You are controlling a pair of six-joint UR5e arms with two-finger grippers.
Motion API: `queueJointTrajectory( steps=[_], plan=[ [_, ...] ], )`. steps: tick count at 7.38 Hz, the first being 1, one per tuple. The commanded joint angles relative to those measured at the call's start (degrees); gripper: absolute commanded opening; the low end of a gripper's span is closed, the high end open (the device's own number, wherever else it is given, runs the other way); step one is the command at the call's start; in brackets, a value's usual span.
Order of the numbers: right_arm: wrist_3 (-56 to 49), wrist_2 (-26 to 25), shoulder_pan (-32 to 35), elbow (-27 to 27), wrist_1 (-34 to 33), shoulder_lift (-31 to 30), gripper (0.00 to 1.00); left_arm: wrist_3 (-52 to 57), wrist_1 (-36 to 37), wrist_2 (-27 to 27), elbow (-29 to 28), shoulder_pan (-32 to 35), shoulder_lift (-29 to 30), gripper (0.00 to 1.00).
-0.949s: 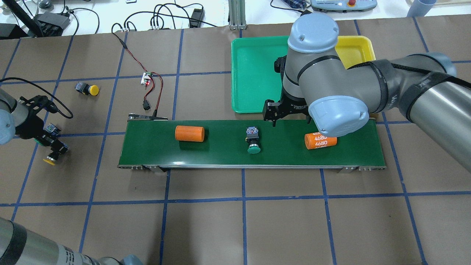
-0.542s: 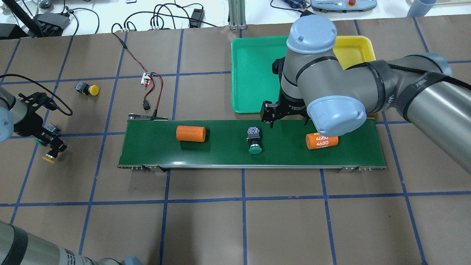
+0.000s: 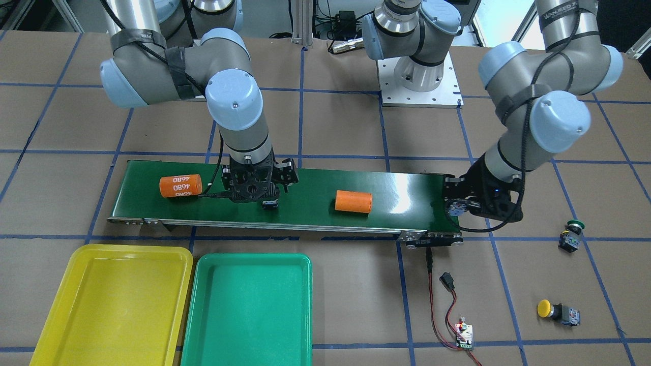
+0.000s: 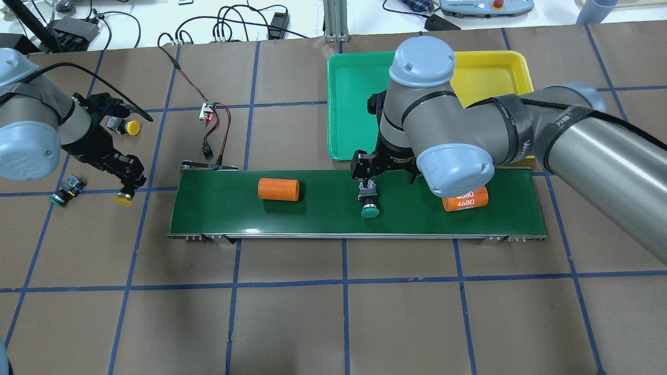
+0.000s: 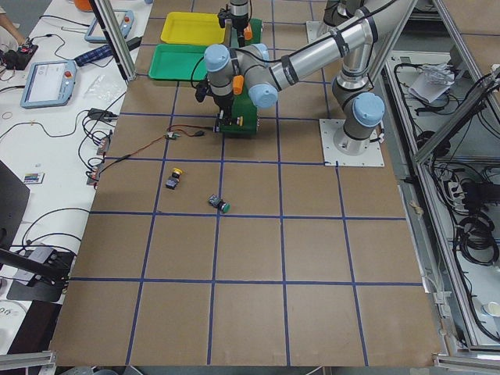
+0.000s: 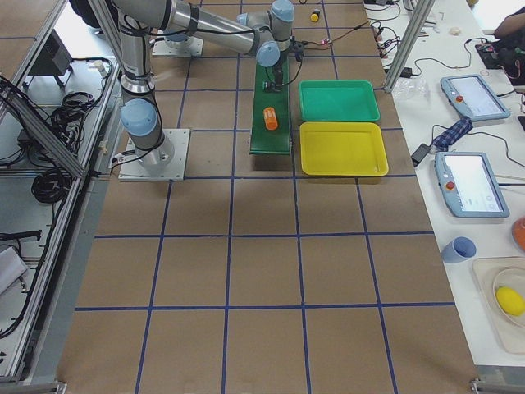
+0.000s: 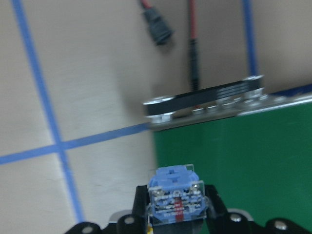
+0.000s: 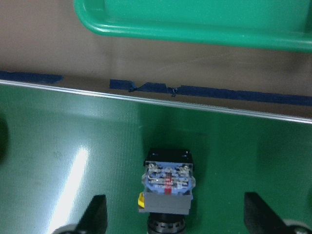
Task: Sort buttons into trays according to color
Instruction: 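Lift button toward green tray while left gripper sets yellow-capped button on belt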
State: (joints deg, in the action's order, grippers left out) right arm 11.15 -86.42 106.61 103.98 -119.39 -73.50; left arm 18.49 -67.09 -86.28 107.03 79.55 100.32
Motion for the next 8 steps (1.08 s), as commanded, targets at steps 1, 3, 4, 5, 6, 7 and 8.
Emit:
queueJointTrajectory(
  steps=[1, 3, 4, 5, 6, 7, 8],
  plan=[
    [0.27, -0.42, 0.01, 0.0, -0.14, 0.99, 1.0, -9.66, 1.25, 0.24, 3.95, 3.95, -1.17, 0.0],
    [1.58, -4.7, -0.17, 0.08, 0.38, 2.13, 0.88, -10.75, 1.09, 0.06, 5.72, 4.47, -2.67, 0.0],
    [3.51, -4.81, -0.35, 0.08, 2.83, 2.22, 0.54, -9.36, 2.56, 0.06, 6.51, 4.21, -1.11, 0.0],
    [5.35, -4.73, -0.7, -0.09, 4.94, 1.88, 0.12, -9.0, 7.1, 0.5, 6.7, 3.86, -0.31, 0.48],
    [6.15, -4.64, -0.7, -0.09, 5.05, 1.96, 0.0, -9.95, 8.37, 0.76, 6.7, 3.86, 0.05, 0.94],
    [6.16, -4.55, -0.7, -0.18, 5.13, 1.7, 0.0, -9.96, 7.6, 0.15, 5.39, 3.6, -0.56, 1.0],
    [7.64, -4.46, -0.61, -0.53, 5.13, 1.52, 0.0, -9.79, 1.58, 0.15, 1.55, 2.9, -1.61, 1.0]
  ],
)
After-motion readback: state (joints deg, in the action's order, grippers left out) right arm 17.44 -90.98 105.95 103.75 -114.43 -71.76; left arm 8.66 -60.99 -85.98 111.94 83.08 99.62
